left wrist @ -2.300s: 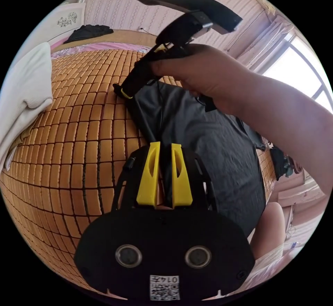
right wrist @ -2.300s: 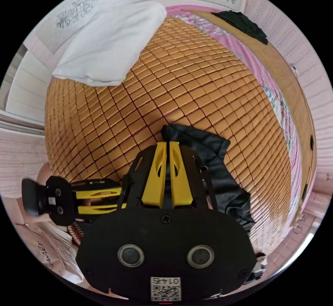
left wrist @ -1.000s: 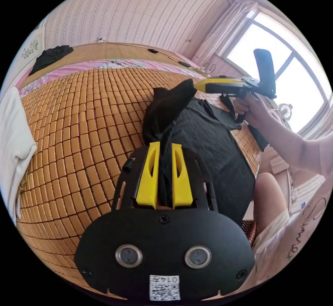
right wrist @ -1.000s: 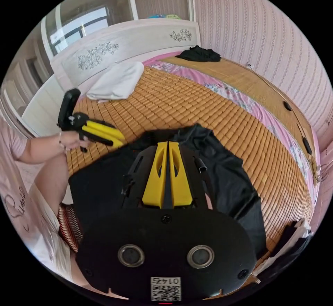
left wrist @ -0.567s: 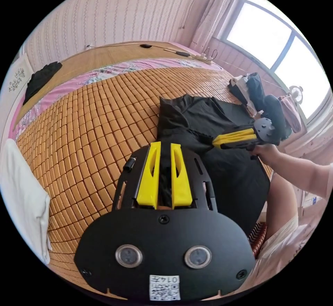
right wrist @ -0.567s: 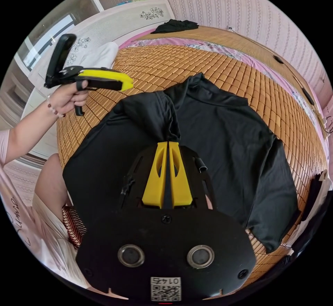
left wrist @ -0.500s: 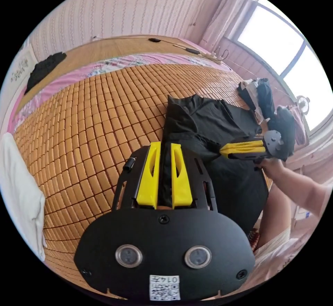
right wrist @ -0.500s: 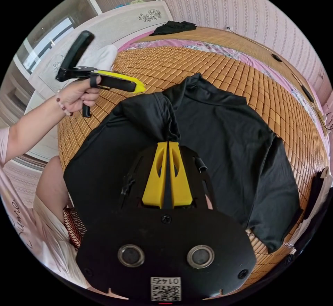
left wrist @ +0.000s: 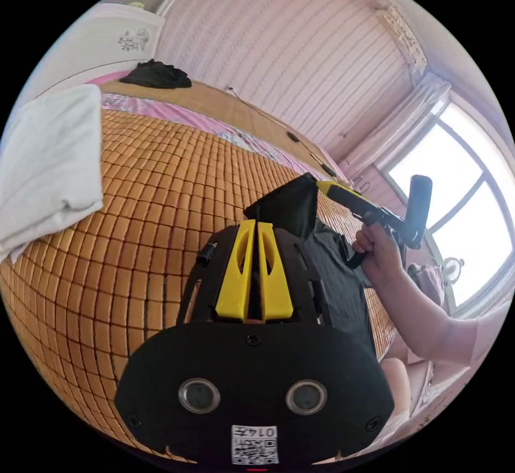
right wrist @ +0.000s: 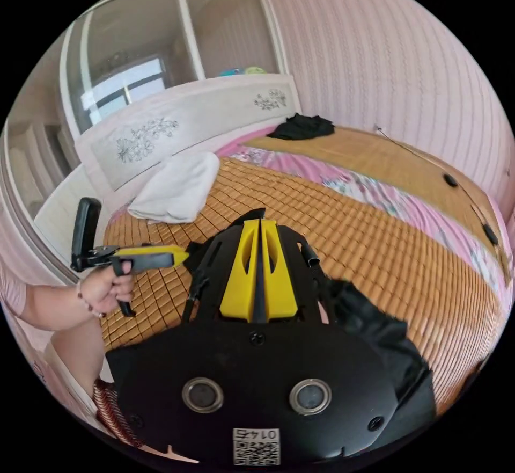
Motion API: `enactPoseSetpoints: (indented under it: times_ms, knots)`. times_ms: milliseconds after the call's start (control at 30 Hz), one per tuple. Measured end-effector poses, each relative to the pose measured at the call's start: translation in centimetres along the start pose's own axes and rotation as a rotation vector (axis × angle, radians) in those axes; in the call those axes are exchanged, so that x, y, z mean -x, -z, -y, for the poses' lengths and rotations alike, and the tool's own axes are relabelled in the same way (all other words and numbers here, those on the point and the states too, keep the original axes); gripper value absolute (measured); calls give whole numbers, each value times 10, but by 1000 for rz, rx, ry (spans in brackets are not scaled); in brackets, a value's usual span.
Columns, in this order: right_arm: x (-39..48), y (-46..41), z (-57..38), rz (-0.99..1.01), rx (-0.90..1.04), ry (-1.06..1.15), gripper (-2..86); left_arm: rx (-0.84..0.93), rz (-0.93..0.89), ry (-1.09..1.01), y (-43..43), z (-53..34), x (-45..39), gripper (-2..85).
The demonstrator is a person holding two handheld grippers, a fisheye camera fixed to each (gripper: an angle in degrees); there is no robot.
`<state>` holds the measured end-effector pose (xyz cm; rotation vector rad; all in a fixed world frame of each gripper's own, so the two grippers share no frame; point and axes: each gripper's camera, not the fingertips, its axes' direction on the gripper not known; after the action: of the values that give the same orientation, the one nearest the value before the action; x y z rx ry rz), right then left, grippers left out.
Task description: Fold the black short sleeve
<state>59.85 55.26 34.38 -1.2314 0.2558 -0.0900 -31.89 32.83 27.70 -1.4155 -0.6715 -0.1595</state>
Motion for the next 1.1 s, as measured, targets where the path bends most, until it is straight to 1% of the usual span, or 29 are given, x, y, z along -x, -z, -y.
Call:
enactPoseSetpoints:
  times_ms: [67,100,167,267,467,533,600,733,833,933,1033,1100]
  knots:
    - [45,-43,26,11,68,155,0,-48,21,57,25,-19,14,-10]
    - [55,-54,32,14,95,190,0,-65,34,91,36,-30,23,-10]
    - [91,-99,45,-2,219,304,-1,-87,53,149,47,-45,36,-10]
    - [126,-144,48,-35,338,381,-1,-94,93,168,57,-61,47,-10]
    - [186,-204,39,-25,453,470,-1,-131,179,209,77,-88,57,-10]
    - [201,-215,34,-24,474,499,-1,-133,223,210,83,-97,58,-10]
    - [212,-225,31,-24,499,514,-1,-111,229,225,84,-103,62,-10]
    - [235,-236,32,27,503,523,0,-109,231,298,94,-121,73,-10]
    - [249,-244,36,73,519,512,2,-112,267,307,104,-131,74,-10]
    - [263,-253,36,67,534,522,7,-112,282,327,112,-139,77,-10]
    - [270,-259,33,-6,551,561,24,-89,286,349,114,-146,82,-10]
    - [271,-250,34,-21,519,593,38,-58,289,369,111,-150,87,-10]
